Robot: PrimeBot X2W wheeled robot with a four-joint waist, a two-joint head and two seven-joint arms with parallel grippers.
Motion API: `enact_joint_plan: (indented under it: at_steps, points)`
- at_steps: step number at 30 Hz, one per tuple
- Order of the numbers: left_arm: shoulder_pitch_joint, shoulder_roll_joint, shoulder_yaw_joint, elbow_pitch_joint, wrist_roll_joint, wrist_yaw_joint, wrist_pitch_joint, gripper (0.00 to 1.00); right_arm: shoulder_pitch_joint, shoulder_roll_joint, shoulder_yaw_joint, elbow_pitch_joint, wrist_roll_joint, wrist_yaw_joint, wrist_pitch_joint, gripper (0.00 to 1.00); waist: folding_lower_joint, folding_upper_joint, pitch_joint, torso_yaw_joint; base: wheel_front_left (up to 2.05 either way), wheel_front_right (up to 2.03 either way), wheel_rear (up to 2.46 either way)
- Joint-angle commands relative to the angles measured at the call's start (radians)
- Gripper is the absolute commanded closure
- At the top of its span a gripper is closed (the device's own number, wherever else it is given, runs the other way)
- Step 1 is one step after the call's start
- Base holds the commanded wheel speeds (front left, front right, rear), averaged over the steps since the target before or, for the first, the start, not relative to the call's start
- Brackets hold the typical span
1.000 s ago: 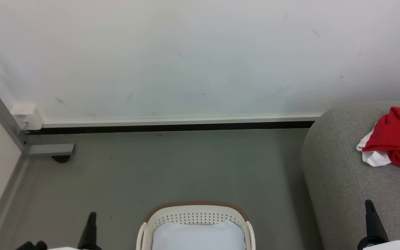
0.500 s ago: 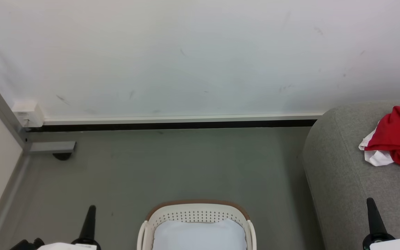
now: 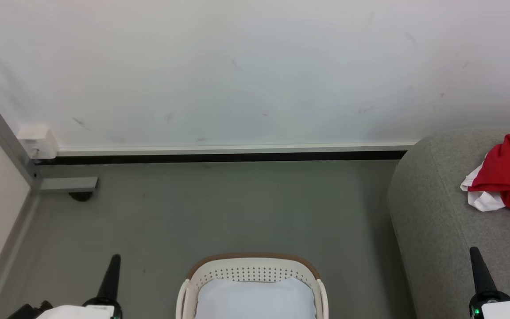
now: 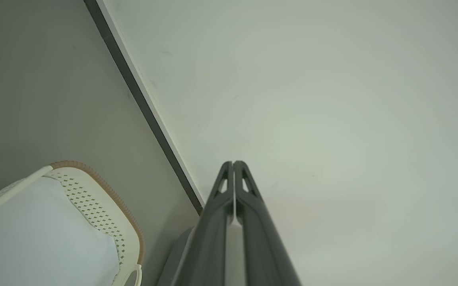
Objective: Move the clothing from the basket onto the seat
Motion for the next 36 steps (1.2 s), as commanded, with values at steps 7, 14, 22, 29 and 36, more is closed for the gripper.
enact_joint_plan:
  at_steps: [7,14,22,29,36]
  points:
    - [-0.02,0.003,0.01,-0.015,-0.083,-0.01,0.019,1.0,-0.022,-0.012,-0.008,-0.015,0.074,-0.002,0.018,1.0,0.0,0.0,0.004,0.003,0.0,0.0,0.0]
    - [-0.025,0.003,0.016,-0.019,-0.139,-0.014,0.035,1.0,-0.026,-0.012,-0.012,-0.018,0.131,-0.002,0.034,1.0,0.0,0.0,0.008,0.006,0.0,0.0,0.0]
    - [-0.029,0.002,0.022,-0.024,-0.199,-0.019,0.05,1.0,-0.025,-0.013,-0.017,-0.023,0.191,-0.002,0.05,1.0,0.0,0.0,0.012,0.01,0.0,0.0,0.0]
    - [-0.034,0.002,0.027,-0.028,-0.248,-0.022,0.063,1.0,-0.029,-0.013,-0.022,-0.027,0.244,-0.002,0.064,1.0,0.0,0.0,0.016,0.013,0.0,0.0,0.0]
    - [-0.038,0.001,0.031,-0.032,-0.296,-0.028,0.076,1.0,-0.033,-0.013,-0.026,-0.031,0.289,-0.002,0.076,1.0,0.0,0.0,0.02,0.016,0.0,0.0,0.0]
